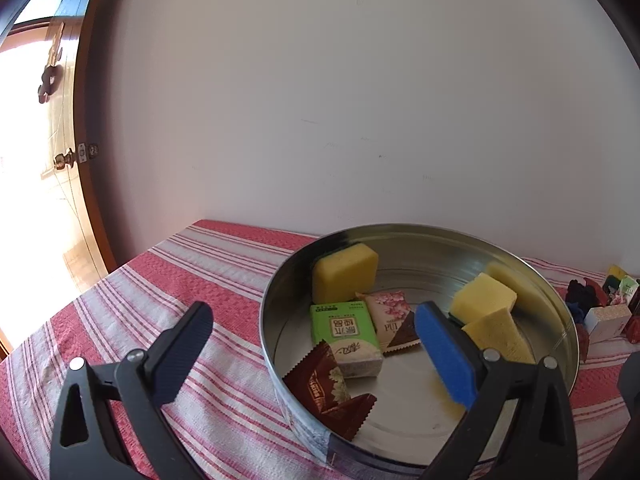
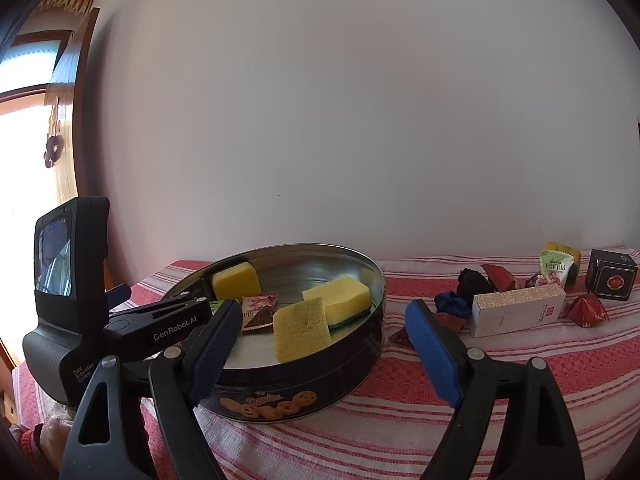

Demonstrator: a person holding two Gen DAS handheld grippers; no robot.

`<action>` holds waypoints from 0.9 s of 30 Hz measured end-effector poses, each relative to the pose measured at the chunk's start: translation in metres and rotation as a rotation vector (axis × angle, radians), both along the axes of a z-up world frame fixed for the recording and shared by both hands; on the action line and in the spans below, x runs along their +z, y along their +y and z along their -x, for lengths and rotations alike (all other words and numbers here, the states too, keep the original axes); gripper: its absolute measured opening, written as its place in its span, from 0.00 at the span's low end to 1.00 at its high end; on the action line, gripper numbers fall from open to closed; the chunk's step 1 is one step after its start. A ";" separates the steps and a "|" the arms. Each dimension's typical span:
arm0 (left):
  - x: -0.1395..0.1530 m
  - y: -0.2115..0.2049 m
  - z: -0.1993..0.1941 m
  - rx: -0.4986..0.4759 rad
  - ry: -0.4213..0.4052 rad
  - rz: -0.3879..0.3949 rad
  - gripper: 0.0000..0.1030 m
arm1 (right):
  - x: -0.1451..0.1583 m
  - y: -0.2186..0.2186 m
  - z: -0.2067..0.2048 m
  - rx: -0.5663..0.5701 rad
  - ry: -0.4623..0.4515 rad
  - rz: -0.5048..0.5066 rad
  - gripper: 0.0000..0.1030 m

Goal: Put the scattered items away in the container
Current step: 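Move both grippers back toward the remaining red candies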

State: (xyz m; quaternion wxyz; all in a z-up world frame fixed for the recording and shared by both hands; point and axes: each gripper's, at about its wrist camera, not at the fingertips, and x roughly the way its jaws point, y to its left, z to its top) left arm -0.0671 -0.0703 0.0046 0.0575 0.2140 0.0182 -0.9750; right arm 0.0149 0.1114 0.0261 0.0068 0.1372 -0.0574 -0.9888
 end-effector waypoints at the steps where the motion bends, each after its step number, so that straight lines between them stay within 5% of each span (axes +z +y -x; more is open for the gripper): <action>1: 0.000 0.001 -0.001 -0.007 -0.003 -0.003 0.99 | 0.000 0.001 -0.003 -0.008 0.002 -0.006 0.83; 27: -0.003 0.068 -0.034 -0.167 -0.063 -0.033 0.99 | 0.002 0.091 -0.053 -0.168 -0.012 0.018 0.83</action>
